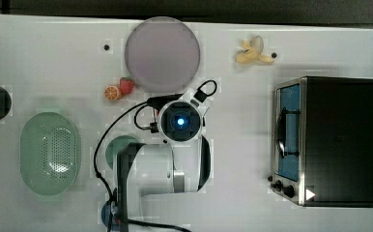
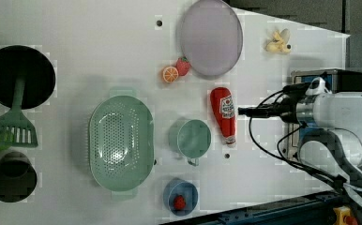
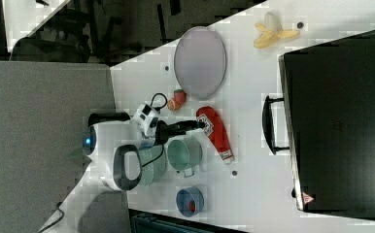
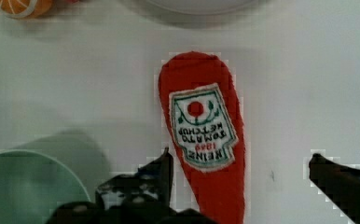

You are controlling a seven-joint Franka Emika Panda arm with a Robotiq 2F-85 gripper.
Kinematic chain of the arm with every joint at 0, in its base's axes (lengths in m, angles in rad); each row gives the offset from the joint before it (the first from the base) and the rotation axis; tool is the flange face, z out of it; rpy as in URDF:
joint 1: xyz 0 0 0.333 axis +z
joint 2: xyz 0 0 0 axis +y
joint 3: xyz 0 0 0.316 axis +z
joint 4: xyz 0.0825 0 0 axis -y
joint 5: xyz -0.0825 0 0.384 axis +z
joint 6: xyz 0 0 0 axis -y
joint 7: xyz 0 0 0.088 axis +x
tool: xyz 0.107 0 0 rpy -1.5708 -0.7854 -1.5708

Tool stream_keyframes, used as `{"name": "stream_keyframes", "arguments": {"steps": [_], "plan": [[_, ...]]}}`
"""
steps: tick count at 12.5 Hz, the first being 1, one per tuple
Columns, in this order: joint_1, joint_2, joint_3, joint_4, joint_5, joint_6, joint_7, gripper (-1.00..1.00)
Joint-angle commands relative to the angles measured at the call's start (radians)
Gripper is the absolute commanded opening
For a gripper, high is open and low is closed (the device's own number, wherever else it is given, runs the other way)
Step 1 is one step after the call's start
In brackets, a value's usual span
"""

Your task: Pick Ketchup from the table and place it in strainer.

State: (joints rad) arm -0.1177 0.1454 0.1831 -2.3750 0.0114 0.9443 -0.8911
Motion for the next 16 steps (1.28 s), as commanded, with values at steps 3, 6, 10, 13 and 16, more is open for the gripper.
{"name": "stream_keyframes", "arguments": {"steps": [3, 6, 10, 13, 16], "plan": [[0.001, 0.122, 0.005, -0.017, 0.013, 0.102, -0.087, 1.00], [0.001, 0.177, 0.001, -0.017, 0.013, 0.145, -0.086, 1.00], [0.001, 0.209, -0.004, -0.021, 0.013, 0.205, -0.084, 0.43], [0.002, 0.194, -0.001, -0.025, 0.013, 0.215, -0.084, 0.09], [0.001, 0.104, -0.008, -0.023, 0.013, 0.190, -0.084, 0.09]]}}
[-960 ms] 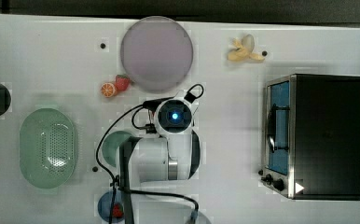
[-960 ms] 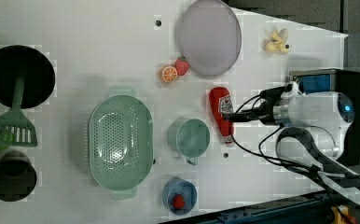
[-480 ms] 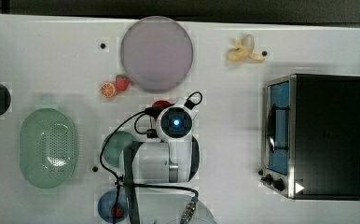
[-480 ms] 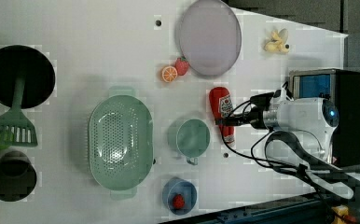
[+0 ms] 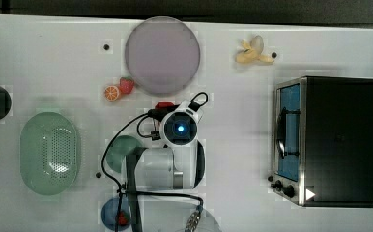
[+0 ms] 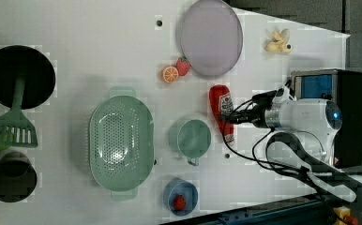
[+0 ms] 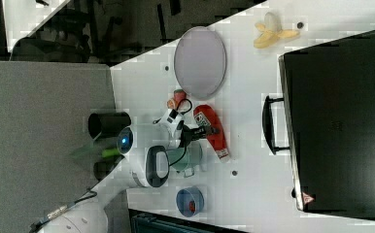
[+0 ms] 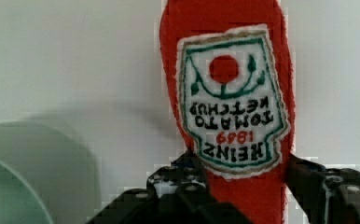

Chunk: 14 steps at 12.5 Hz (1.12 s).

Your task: Pick Ketchup from the table and place it in strainer.

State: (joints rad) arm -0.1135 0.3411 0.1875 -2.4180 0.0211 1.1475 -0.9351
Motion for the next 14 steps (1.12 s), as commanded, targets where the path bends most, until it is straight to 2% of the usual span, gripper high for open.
{"name": "stream_keyframes", "arguments": {"steps": [1, 8, 10, 14], "plan": [[-0.004, -0.140, -0.013, 0.021, 0.004, -0.046, -0.040, 0.09], [0.002, -0.443, 0.029, 0.099, 0.007, -0.485, -0.032, 0.09], [0.010, -0.480, 0.062, 0.121, 0.014, -0.547, 0.020, 0.09], [0.044, -0.480, 0.186, 0.137, 0.037, -0.556, 0.268, 0.09]]}}
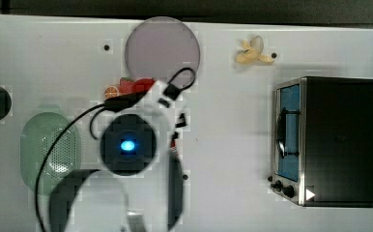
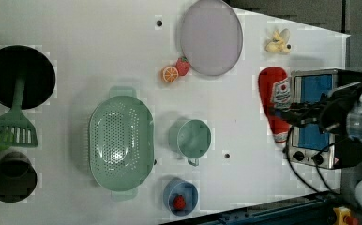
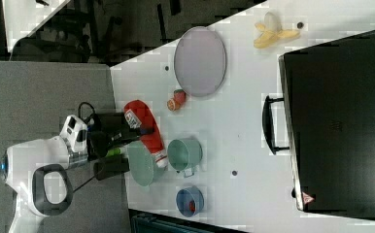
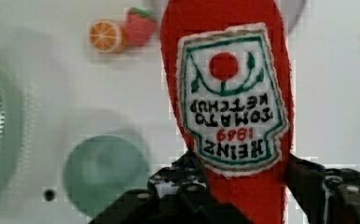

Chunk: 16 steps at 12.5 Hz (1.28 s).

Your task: Pick Ketchup from the table and place it in strainer.

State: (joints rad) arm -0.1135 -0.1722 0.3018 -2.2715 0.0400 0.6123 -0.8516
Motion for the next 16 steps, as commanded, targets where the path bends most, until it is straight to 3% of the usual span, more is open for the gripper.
{"name": "stream_keyframes", "arguments": {"steps": [1, 5, 10, 16], "plan": [[0.050, 0.039, 0.109, -0.009, 0.024, -0.019, 0.271, 0.09], [0.064, 0.094, 0.261, 0.001, 0.036, 0.060, 0.535, 0.09], [0.070, 0.251, 0.394, 0.005, 0.035, 0.282, 0.742, 0.09], [0.114, 0.487, 0.427, 0.002, 0.022, 0.538, 0.869, 0.09]]}}
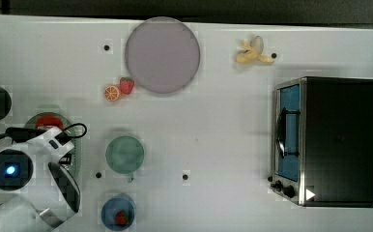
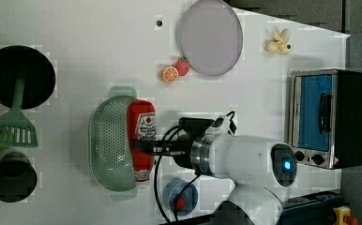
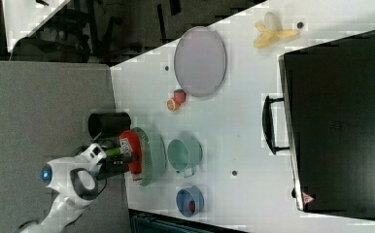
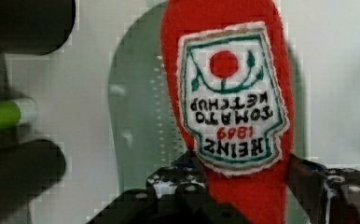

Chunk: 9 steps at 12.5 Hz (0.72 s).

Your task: Pick Ketchup from the table and place it in strainer.

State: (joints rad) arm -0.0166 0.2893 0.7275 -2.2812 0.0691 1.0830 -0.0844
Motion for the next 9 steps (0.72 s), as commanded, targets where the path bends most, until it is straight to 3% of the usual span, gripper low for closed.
{"name": "stream_keyframes", "arguments": {"steps": [1, 2, 6, 9], "plan": [[0.021, 0.055, -0.001, 0.012, -0.018, 0.102, 0.101, 0.09], [0.023, 0.079, -0.005, 0.012, -0.025, 0.133, 0.101, 0.18], [0.019, 0.090, -0.009, 0.016, -0.025, 0.152, 0.102, 1.00], [-0.024, 0.004, -0.021, 0.016, -0.012, 0.114, 0.118, 1.00]]}}
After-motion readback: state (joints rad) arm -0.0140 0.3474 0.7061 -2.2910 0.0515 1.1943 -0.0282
